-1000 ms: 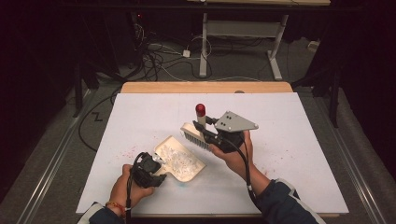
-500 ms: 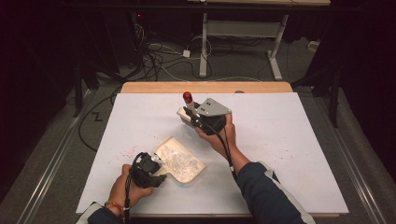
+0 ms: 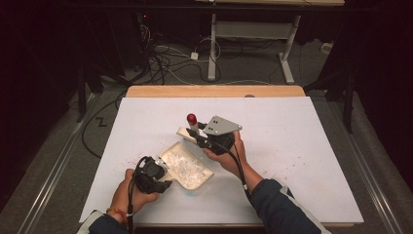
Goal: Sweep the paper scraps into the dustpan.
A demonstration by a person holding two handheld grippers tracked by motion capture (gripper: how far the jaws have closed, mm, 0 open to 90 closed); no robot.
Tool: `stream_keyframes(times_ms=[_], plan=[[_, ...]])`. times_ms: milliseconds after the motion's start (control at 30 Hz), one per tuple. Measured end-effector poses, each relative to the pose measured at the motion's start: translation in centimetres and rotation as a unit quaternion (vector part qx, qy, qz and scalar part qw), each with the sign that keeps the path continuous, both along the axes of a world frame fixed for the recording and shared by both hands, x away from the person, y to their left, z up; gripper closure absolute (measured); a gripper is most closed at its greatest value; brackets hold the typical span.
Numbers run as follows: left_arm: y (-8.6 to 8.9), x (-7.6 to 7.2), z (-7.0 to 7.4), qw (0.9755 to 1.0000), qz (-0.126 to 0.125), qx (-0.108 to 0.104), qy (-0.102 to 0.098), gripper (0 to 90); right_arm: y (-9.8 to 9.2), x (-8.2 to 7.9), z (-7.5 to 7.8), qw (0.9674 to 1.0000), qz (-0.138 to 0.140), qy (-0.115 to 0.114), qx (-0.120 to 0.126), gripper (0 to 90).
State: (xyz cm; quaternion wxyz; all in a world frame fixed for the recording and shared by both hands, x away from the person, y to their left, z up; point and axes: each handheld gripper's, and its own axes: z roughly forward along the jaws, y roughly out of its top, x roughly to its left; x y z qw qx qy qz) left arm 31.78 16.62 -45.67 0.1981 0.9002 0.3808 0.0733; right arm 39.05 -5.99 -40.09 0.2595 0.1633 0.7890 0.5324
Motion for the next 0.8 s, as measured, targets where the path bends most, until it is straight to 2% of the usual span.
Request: stream_keyframes(times_ms=[167, 233, 333, 433, 633, 800], plan=[[0.1, 0.2, 0.0, 1.0000, 0.008, -0.006, -0.001, 63.3, -0.2, -1.7, 0.3, 0.9998, 0.017, 0.010, 0.003, 70.2], [0.1, 0.3, -0.1, 1.0000, 0.003, -0.001, 0.004, 63.3, -0.3, -2.5, 0.7, 0.9992, 0.035, 0.014, 0.010, 70.4], [0.0, 0.3, -0.1, 1.0000, 0.004, 0.001, 0.003, 63.3, -0.5, -3.8, 1.6, 0.9983, 0.055, 0.006, 0.018, 70.4], [-0.2, 0.3, -0.2, 1.0000, 0.006, 0.003, 0.001, 63.3, -0.7, -4.1, 2.1, 0.9980, 0.057, -0.002, 0.026, 70.4], [-0.1, 0.2, -0.3, 1.0000, 0.006, 0.001, 0.000, 63.3, -1.5, -4.2, 3.4, 0.9973, 0.045, -0.004, 0.057, 70.3], [-0.1, 0.2, -0.5, 1.0000, 0.007, -0.001, 0.000, 63.3, -2.1, -4.0, 3.7, 0.9986, 0.015, -0.001, 0.050, 70.3]])
